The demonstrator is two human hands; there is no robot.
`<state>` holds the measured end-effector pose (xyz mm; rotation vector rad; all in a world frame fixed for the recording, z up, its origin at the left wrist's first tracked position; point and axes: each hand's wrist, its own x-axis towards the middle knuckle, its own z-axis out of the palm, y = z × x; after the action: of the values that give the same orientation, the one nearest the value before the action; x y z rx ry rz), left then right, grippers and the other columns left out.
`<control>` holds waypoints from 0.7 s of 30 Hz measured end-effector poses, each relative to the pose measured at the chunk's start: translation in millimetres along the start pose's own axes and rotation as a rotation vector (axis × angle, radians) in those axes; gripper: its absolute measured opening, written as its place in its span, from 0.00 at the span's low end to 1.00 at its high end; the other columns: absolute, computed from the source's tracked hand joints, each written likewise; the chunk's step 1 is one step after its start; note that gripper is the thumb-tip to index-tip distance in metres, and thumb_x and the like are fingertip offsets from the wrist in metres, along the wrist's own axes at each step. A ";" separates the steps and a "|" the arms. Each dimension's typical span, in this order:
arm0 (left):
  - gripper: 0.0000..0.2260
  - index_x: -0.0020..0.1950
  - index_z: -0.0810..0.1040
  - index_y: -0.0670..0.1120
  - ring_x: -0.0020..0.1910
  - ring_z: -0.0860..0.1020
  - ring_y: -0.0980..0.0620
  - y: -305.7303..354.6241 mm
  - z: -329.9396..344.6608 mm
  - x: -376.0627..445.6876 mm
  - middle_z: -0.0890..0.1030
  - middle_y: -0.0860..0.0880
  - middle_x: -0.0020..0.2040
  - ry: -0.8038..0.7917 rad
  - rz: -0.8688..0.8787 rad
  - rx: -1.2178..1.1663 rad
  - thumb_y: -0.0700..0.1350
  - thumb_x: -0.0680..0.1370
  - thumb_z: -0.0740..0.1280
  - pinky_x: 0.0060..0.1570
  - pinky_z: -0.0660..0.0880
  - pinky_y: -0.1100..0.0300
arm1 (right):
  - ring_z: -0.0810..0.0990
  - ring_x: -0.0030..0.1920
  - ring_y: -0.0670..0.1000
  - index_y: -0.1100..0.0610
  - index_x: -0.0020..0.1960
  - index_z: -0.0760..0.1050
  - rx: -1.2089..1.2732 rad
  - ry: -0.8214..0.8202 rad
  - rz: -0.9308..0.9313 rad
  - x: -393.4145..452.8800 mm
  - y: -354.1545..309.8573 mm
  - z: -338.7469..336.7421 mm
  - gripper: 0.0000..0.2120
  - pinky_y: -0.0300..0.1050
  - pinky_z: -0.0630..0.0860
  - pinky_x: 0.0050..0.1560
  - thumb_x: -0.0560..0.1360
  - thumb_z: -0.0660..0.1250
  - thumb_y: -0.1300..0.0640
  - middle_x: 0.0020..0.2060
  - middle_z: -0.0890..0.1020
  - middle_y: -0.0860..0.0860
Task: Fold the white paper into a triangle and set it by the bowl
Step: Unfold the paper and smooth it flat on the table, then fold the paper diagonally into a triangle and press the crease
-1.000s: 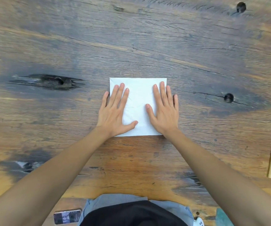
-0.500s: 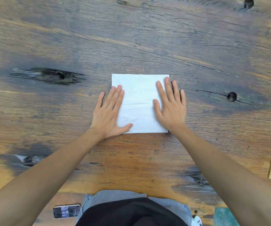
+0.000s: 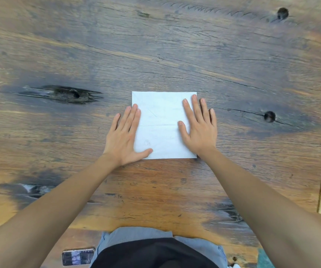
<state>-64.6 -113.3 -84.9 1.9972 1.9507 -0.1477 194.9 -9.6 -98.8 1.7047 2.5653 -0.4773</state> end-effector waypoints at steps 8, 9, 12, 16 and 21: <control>0.46 0.83 0.39 0.43 0.83 0.38 0.48 -21.8 -25.4 -29.1 0.39 0.44 0.84 -0.067 -0.069 -0.127 0.69 0.78 0.54 0.82 0.43 0.47 | 0.37 0.84 0.49 0.46 0.85 0.43 0.277 -0.071 0.047 -14.0 11.5 -32.7 0.32 0.58 0.45 0.83 0.85 0.49 0.40 0.84 0.43 0.43; 0.42 0.83 0.41 0.42 0.83 0.39 0.47 -20.4 -30.4 -27.6 0.40 0.44 0.84 -0.041 -0.077 -0.167 0.65 0.80 0.55 0.81 0.43 0.48 | 0.37 0.84 0.48 0.45 0.85 0.43 0.268 -0.078 0.026 -22.0 14.8 -36.8 0.31 0.58 0.45 0.83 0.85 0.50 0.41 0.84 0.43 0.43; 0.33 0.81 0.56 0.39 0.82 0.53 0.42 -11.9 -47.7 -13.2 0.57 0.41 0.83 0.060 -0.143 -0.321 0.52 0.81 0.59 0.81 0.53 0.47 | 0.37 0.84 0.49 0.45 0.85 0.44 0.222 -0.113 -0.034 -50.6 20.8 -43.5 0.31 0.57 0.47 0.83 0.86 0.53 0.45 0.84 0.43 0.43; 0.22 0.72 0.70 0.39 0.68 0.71 0.40 1.2 -66.6 20.6 0.75 0.40 0.69 0.139 -0.291 -0.571 0.43 0.78 0.65 0.71 0.67 0.49 | 0.39 0.84 0.50 0.49 0.85 0.50 0.143 -0.155 -0.067 -80.4 21.1 -44.4 0.31 0.56 0.48 0.82 0.85 0.55 0.47 0.84 0.47 0.45; 0.25 0.73 0.70 0.42 0.68 0.71 0.43 0.7 -72.0 59.5 0.75 0.43 0.68 0.093 -0.312 -0.584 0.46 0.78 0.70 0.68 0.68 0.50 | 0.41 0.84 0.51 0.49 0.85 0.52 0.130 -0.182 -0.114 -97.2 23.6 -37.4 0.30 0.55 0.46 0.83 0.85 0.55 0.45 0.85 0.50 0.46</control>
<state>-72.7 -34.3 -35.8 1.3444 2.0444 0.4029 260.8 -78.5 -50.5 1.4764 2.5594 -0.7817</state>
